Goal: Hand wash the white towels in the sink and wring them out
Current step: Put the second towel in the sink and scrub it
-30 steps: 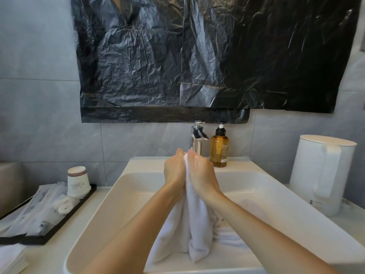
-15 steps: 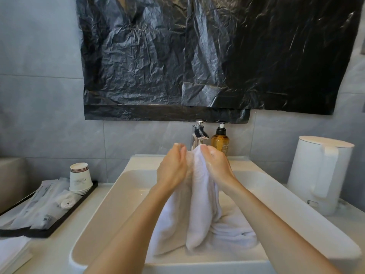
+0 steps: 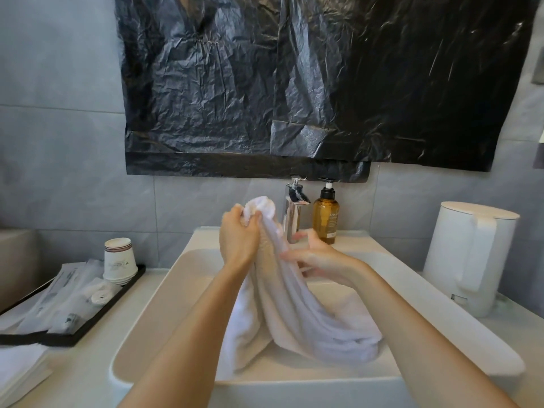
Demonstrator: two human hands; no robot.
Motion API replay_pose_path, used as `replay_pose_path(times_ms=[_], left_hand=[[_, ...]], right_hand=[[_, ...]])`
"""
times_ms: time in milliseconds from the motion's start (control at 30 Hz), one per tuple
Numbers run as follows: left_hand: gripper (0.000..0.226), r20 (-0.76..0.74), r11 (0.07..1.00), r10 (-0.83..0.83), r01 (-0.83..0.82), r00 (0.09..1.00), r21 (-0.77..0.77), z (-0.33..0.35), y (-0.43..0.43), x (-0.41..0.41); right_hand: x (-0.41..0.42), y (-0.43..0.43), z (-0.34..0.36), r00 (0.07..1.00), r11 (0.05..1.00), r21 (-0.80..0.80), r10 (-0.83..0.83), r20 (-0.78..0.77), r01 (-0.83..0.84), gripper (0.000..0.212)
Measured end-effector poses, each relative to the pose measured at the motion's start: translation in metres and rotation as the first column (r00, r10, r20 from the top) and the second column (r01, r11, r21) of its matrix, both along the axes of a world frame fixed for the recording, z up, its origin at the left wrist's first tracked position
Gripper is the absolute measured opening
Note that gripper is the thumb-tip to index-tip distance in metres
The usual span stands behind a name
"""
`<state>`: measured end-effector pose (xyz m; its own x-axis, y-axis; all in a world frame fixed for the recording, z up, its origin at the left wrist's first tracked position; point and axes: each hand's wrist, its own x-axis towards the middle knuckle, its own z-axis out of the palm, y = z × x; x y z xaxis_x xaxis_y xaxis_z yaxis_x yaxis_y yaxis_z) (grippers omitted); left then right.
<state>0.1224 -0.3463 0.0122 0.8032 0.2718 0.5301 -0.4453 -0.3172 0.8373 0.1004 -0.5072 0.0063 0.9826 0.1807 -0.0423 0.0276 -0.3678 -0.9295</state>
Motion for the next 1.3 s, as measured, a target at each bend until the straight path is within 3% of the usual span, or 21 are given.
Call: replay_pose_path(times_ms=[67,133,200,267,333,400,500,567,667,767,867,967,1100,1200,1300], left_hand=[[0.041,-0.007,0.987,0.044,-0.044,0.999,-0.152,0.005,0.003,-0.002],[0.039,0.018,0.968,0.084,-0.077,0.996,-0.239,0.009,0.003,-0.006],[0.036,0.021,0.96,0.113,-0.104,0.993,-0.261,0.009,0.003,-0.007],[0.035,-0.026,0.944,0.116,-0.118,0.993,-0.307,0.008,0.005,-0.004],[0.036,-0.096,0.923,0.13,-0.156,0.987,-0.351,0.006,0.011,0.0],[0.036,-0.142,0.916,0.13,-0.174,0.981,-0.362,0.004,0.013,0.003],[0.035,-0.151,0.943,0.122,-0.162,0.981,-0.292,0.004,0.008,0.003],[0.034,-0.153,0.954,0.141,-0.176,0.978,-0.245,0.005,0.007,0.004],[0.032,-0.135,0.954,0.175,-0.202,0.975,-0.221,0.002,0.009,0.005],[0.036,-0.077,0.969,0.164,-0.175,0.983,-0.175,0.0,0.002,0.002],[0.033,-0.018,0.983,0.12,-0.121,0.993,-0.14,0.0,-0.005,0.0],[0.028,-0.035,0.989,0.043,-0.047,0.998,-0.143,-0.003,-0.005,0.003],[0.025,-0.131,0.98,-0.089,0.063,0.987,-0.19,-0.007,-0.007,0.012],[0.026,-0.207,0.967,-0.21,0.172,0.955,-0.187,-0.008,-0.015,0.009],[0.024,-0.269,0.938,-0.313,0.252,0.911,-0.238,-0.008,-0.026,0.002]], right_hand=[[0.002,-0.008,-0.009,0.984,0.943,-0.293,0.124,-0.129,-0.157,0.071],[0.005,-0.013,-0.02,0.955,0.801,-0.531,0.171,-0.241,-0.277,0.064],[0.006,-0.018,-0.023,0.966,0.781,-0.575,0.149,-0.209,-0.245,0.052],[0.005,-0.026,-0.016,0.995,0.817,-0.569,0.09,-0.035,-0.094,0.052],[0.004,-0.035,-0.007,0.987,0.918,-0.391,-0.006,0.159,0.069,0.058],[0.001,-0.04,0.002,0.964,0.984,-0.07,-0.142,0.226,0.161,0.062],[-0.001,-0.045,0.013,0.934,0.927,0.299,-0.292,0.204,0.225,0.058],[0.001,-0.048,0.018,0.898,0.827,0.488,-0.406,0.173,0.28,0.051],[-0.001,-0.051,0.024,0.695,0.639,0.587,-0.698,0.171,0.497,0.012],[-0.001,-0.054,0.025,0.472,0.516,0.55,-0.85,0.234,0.657,0.018],[0.002,-0.059,0.024,0.376,0.43,0.488,-0.903,0.21,0.76,0.022],[-0.001,-0.057,0.021,0.449,0.488,0.336,-0.873,0.192,0.805,0.034],[-0.001,-0.036,0.011,0.691,0.735,-0.052,-0.608,0.391,0.676,0.031],[-0.001,-0.016,0.011,0.808,0.89,0.051,-0.433,0.399,0.453,0.032],[-0.007,0.018,0.003,0.761,0.914,0.148,-0.398,0.513,0.379,0.036]])
